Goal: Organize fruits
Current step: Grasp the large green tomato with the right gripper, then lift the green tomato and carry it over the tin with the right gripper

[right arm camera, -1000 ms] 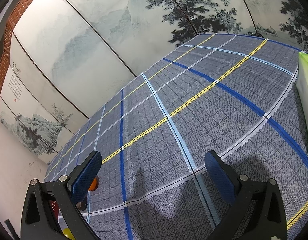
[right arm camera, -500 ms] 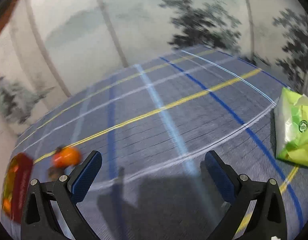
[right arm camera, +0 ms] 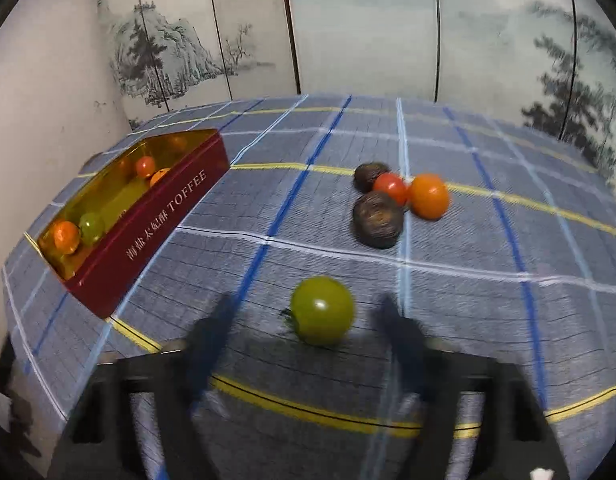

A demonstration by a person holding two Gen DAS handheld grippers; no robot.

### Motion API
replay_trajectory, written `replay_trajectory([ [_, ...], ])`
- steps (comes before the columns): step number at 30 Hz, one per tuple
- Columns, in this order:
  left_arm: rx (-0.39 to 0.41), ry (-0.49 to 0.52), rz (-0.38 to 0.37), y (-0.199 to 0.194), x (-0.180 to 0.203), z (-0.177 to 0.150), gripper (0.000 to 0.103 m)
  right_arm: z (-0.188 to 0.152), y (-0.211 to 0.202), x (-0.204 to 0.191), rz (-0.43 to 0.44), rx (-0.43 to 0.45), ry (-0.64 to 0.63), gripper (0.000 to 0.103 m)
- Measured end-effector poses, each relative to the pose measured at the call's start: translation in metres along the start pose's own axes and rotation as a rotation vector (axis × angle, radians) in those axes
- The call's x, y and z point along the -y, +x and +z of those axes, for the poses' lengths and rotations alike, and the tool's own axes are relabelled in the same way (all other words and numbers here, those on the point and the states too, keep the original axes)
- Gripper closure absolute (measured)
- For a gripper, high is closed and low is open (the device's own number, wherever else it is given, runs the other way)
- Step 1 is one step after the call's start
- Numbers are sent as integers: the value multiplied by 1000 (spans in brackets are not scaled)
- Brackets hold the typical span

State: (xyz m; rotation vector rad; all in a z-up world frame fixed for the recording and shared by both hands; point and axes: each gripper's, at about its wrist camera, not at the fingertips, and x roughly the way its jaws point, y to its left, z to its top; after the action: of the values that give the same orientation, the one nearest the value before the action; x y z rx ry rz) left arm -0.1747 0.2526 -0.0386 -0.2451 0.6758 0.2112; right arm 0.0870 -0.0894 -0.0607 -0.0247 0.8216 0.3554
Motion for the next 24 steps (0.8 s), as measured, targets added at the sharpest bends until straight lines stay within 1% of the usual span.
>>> replay_trajectory([
  [1, -2, -6, -3, 0, -3, -1, 23, 0, 2, -1, 2, -13, 12, 53],
  [2, -3, -14, -6, 1, -5, -2, 23, 0, 5, 1, 9, -29, 27, 64],
  [3, -5, -20, -9, 2, -7, -3, 23, 0, 10, 4, 21, -45, 42, 69],
  [5, -5, -32, -16, 2, -10, -4, 23, 0, 14, 9, 33, -50, 56, 69],
  [9, 3, -32, -27, 1, -14, -4, 23, 0, 13, 5, 24, -49, 40, 70],
  [14, 8, -42, -25, -2, -21, -5, 23, 6, -2, 4, -19, -7, 23, 70],
  [20, 3, -57, -18, -5, -27, -10, 23, 32, -18, 0, -77, 53, 10, 70],
  [24, -3, -67, -6, -6, -31, -17, 23, 53, -24, -7, -86, 80, -7, 70],
])
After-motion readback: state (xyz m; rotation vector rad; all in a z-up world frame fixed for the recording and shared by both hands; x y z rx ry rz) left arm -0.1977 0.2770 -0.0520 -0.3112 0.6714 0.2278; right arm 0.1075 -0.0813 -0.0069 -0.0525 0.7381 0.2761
